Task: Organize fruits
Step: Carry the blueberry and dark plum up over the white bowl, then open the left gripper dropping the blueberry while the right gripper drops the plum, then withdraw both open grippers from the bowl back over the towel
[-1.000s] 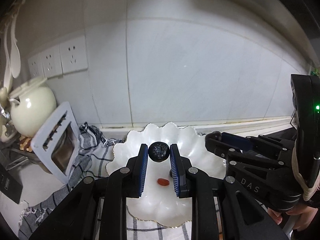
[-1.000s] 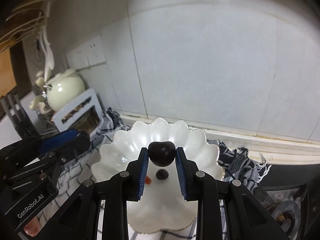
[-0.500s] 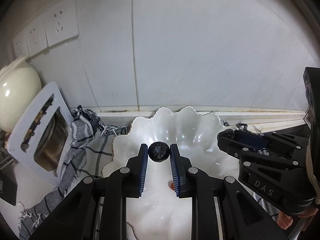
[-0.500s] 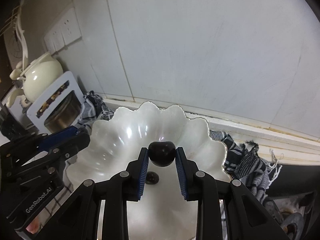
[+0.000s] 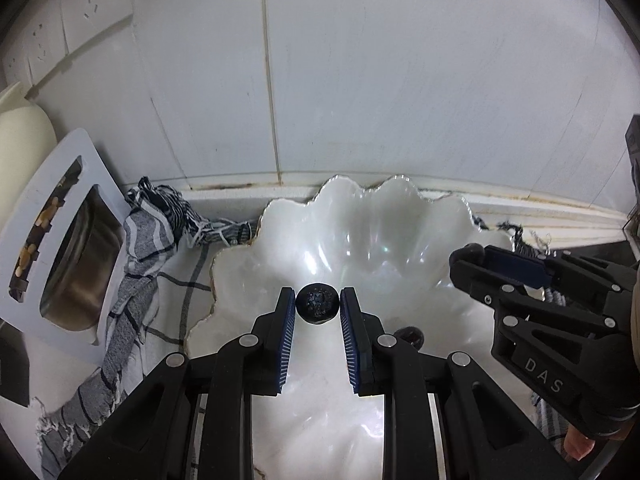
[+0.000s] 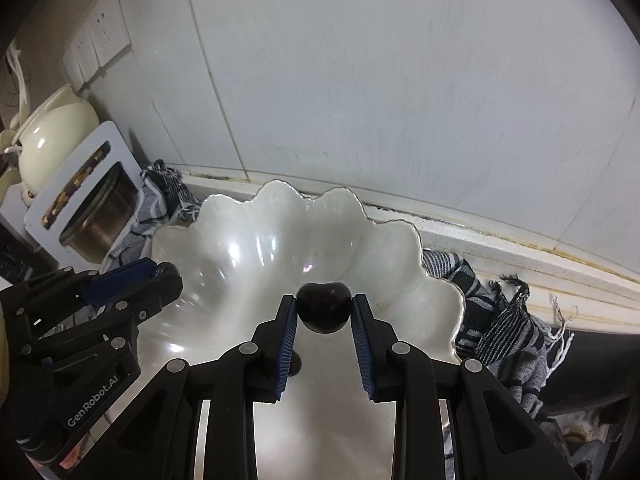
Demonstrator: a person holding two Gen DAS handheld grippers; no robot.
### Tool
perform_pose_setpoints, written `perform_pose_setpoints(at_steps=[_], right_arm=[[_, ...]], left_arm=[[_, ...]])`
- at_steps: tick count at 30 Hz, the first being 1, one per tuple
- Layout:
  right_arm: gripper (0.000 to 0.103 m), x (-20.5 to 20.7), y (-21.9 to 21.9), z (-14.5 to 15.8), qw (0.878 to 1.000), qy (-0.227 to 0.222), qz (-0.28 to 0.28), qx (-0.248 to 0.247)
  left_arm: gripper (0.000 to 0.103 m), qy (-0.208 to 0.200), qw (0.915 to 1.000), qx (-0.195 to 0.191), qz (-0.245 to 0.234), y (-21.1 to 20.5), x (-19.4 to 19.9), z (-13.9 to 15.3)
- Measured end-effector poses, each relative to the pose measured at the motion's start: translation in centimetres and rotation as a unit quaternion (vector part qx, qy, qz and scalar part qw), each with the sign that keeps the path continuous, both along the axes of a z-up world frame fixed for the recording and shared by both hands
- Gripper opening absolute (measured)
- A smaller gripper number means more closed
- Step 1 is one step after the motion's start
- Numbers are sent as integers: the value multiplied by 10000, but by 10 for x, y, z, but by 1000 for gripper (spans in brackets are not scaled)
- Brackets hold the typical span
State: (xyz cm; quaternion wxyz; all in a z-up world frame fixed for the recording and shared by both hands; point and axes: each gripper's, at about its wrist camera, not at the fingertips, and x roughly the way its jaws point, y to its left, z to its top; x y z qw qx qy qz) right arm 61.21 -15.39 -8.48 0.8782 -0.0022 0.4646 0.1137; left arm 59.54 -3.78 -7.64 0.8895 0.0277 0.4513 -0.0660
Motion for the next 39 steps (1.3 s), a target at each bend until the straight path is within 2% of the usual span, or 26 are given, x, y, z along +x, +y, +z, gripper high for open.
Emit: perform_pose_setpoints(at_steps=[2, 5, 7, 12, 16, 29, 39], right_arm=[[30, 1, 0, -3, 10000, 68, 11, -5], [31, 2, 0, -7, 9999, 161, 40, 15], [37, -1, 0, -7, 9998, 185, 21, 22], [42, -13, -6, 1, 10000, 64, -67, 31], [46, -29, -12, 17, 9997, -217, -104, -42], [47, -101, -24, 75, 9943, -1050, -128, 161], [47, -152, -27, 100, 9884, -1504, -153, 146]], left_arm=[[38, 4, 10000, 45, 16, -1, 0, 0], [43, -51, 9999, 121, 57, -1, -4, 3], [50, -69, 9999, 119, 92, 0, -7, 7], [63, -294, 9992, 161, 195, 0, -21, 21], [66, -486, 9985, 115, 228, 0, -36, 36], [70, -1206, 9926, 56, 155, -3, -100, 90], [70, -1477, 9890, -25, 79, 1, -147, 106]])
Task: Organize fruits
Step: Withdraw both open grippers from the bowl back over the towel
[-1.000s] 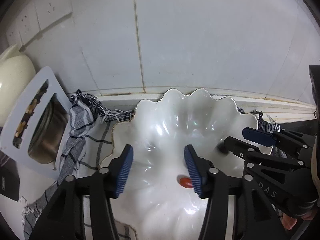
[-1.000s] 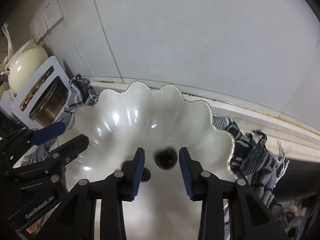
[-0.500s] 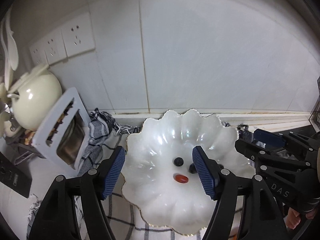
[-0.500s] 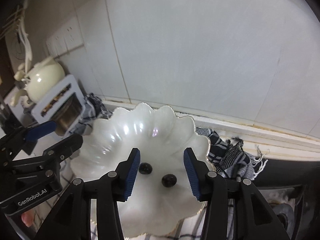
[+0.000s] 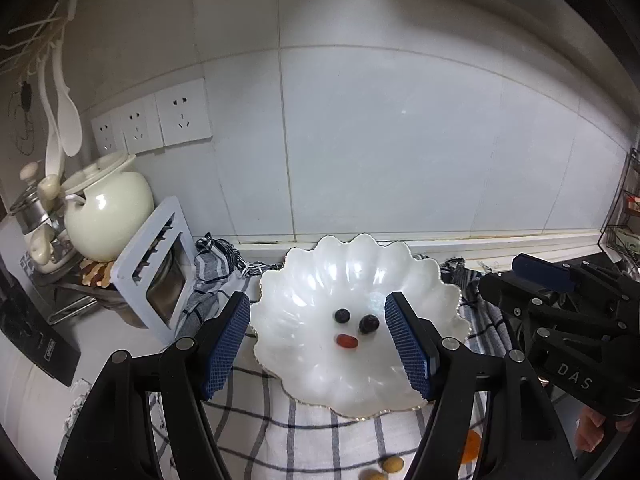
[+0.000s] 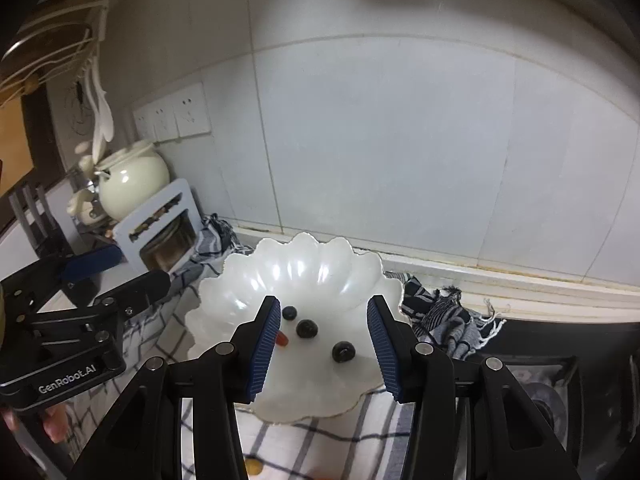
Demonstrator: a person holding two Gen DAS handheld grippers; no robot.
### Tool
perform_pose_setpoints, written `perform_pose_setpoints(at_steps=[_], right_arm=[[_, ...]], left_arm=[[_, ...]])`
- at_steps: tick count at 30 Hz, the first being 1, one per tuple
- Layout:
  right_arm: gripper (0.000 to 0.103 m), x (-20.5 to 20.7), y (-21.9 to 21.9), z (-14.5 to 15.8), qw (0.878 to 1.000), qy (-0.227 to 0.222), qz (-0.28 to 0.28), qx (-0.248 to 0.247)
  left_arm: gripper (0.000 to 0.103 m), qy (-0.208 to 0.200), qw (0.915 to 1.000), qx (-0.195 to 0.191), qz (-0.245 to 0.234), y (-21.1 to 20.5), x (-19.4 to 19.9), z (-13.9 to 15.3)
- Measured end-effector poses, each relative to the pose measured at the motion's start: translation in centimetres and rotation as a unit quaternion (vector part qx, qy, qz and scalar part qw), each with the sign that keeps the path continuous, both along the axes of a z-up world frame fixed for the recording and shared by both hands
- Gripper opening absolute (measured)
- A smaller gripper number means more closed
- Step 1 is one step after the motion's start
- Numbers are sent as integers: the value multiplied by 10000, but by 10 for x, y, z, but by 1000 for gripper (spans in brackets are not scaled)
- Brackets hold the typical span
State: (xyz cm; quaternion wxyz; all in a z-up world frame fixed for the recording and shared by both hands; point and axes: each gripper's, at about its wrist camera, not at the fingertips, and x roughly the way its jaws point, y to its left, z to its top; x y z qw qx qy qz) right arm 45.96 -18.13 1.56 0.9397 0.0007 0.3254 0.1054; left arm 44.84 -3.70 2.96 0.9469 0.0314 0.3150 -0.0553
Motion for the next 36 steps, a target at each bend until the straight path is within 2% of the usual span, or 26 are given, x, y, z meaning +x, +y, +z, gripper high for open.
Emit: perform_pose_setpoints(at_steps=[14, 23, 36], right_arm=[[47, -68, -2, 15, 9989, -446, -42, 122], [47, -101, -8, 10, 9984, -550, -37, 85], [47, -134, -19, -1, 9981, -596, 138, 1]], left_arm=[[72, -300, 9995, -102, -65, 3, -67, 15], [72, -528, 9986, 64, -71, -7, -104, 16], [73, -400, 9991, -47, -115, -22, -142, 0]])
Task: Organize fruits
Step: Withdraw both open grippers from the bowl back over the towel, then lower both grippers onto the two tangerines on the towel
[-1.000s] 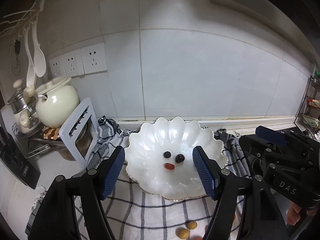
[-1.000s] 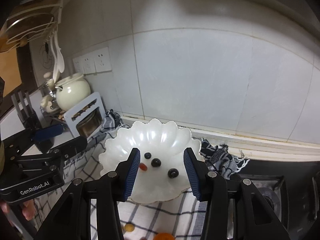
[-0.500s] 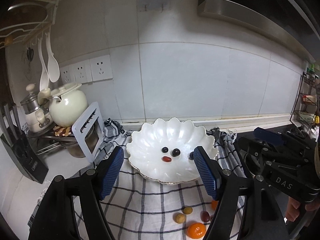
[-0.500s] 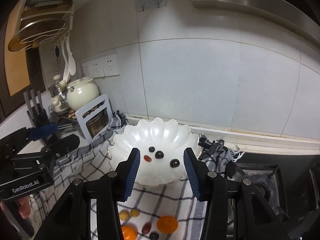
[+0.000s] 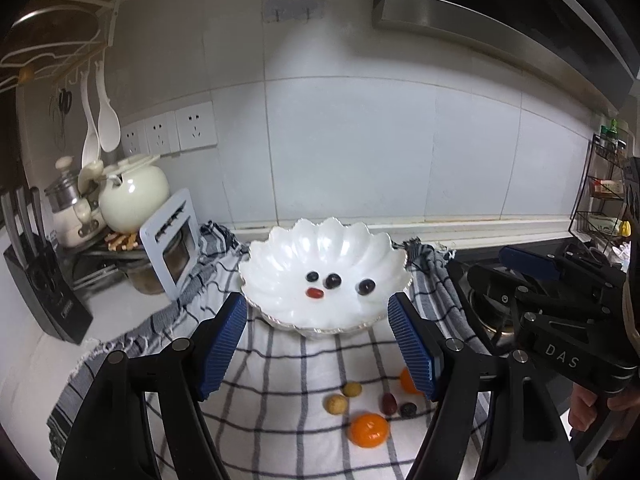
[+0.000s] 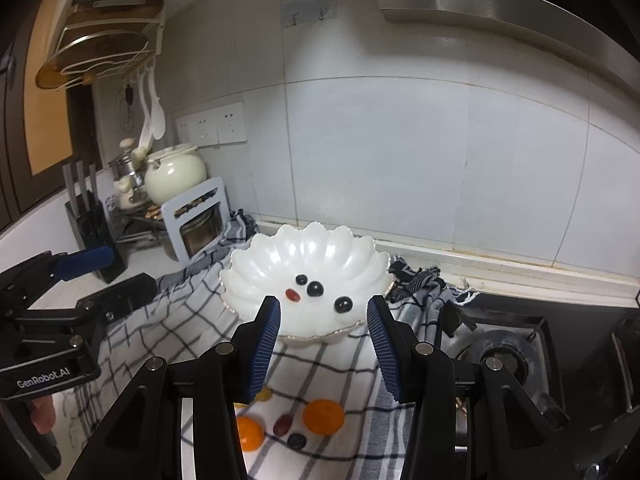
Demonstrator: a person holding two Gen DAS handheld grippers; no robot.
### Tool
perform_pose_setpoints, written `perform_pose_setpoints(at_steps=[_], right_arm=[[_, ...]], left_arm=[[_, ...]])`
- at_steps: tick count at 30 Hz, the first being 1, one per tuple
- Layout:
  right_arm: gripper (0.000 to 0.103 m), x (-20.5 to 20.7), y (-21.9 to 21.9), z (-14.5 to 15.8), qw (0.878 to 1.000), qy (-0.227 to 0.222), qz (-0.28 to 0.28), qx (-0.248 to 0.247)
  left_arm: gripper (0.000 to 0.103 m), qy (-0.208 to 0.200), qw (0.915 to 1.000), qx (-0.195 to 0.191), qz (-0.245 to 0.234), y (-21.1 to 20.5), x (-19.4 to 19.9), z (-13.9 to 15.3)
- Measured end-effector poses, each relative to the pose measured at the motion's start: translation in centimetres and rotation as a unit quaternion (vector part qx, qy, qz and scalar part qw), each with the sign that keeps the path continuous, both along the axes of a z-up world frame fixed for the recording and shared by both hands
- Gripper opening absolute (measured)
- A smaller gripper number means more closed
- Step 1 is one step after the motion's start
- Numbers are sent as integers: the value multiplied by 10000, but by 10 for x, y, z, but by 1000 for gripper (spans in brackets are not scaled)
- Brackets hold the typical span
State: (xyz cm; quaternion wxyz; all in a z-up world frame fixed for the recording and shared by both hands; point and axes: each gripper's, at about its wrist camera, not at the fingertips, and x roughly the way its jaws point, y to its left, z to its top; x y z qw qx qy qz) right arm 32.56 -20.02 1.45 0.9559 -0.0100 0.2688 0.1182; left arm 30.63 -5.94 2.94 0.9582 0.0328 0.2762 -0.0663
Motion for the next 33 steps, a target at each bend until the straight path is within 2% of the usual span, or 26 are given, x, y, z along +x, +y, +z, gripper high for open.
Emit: perform_pose_setpoints(at_steps=[9, 19, 33], right_arm=[[47, -10, -3, -19, 9994, 140, 305, -78], [47, -14, -5, -46, 9978, 374, 506, -223], [47, -10, -12, -95, 9936, 840, 746, -141]], left_arm=[[73, 229, 9997, 19, 56, -7, -14, -22], [73, 242, 9990, 263, 284, -12, -28, -50], [73, 588, 9981, 135, 140, -22, -37, -93]])
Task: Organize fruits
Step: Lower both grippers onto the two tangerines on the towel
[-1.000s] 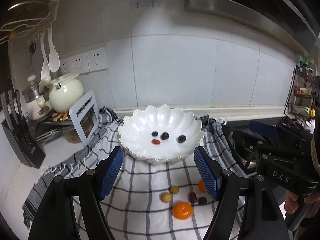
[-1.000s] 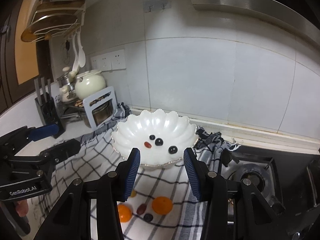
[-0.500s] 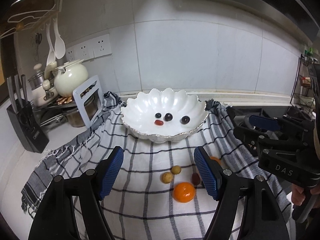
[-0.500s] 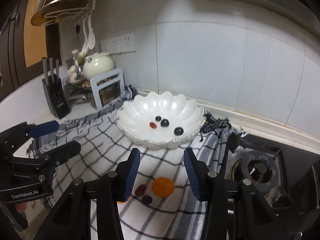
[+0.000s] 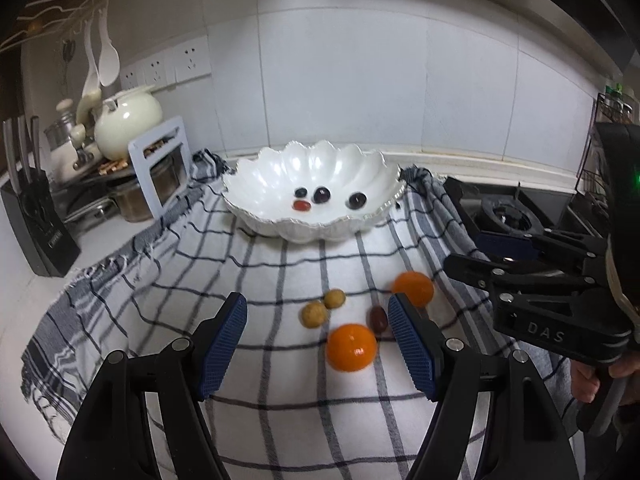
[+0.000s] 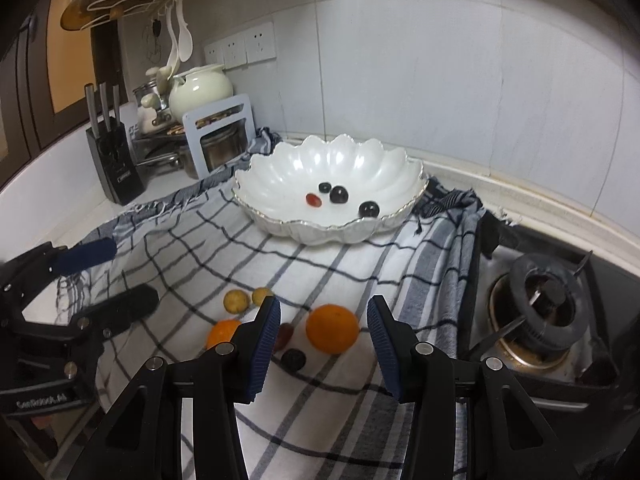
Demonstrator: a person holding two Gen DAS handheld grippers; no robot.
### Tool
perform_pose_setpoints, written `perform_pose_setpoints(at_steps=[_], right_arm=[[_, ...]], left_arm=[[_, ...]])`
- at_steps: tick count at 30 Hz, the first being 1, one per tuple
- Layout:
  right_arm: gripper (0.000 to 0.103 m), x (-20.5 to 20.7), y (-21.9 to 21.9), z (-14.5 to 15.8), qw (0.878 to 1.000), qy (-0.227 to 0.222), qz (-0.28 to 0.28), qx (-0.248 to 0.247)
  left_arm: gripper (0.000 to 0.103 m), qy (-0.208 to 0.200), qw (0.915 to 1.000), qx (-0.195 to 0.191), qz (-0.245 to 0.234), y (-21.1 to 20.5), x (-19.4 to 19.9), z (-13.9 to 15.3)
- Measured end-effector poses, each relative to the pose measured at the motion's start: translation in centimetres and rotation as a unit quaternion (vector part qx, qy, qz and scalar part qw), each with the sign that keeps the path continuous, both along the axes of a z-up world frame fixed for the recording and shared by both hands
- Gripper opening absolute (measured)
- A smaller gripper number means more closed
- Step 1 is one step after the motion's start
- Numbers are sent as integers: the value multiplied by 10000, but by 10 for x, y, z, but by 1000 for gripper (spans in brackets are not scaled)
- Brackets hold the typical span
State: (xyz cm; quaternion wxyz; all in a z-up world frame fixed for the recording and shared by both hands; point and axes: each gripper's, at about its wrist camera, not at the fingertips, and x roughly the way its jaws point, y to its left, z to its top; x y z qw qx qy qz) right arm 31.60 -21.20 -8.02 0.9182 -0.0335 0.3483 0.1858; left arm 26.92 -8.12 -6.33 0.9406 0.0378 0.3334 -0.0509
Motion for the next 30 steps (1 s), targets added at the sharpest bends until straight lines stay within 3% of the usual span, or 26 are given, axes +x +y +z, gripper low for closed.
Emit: perform_pose_setpoints(at_steps=[6, 10, 30], right_arm=[[47, 4, 3, -16, 9999, 98, 89, -24], [54, 8, 4, -26, 9997, 224, 94, 0], [54, 43, 6, -59, 9981, 620, 73, 13]], left_arm=[[73, 47, 9999, 86, -85, -7, -3, -16], [73, 129, 9998, 90, -118, -10, -2, -26], [69, 673, 9974, -98, -228, -16, 28, -71]])
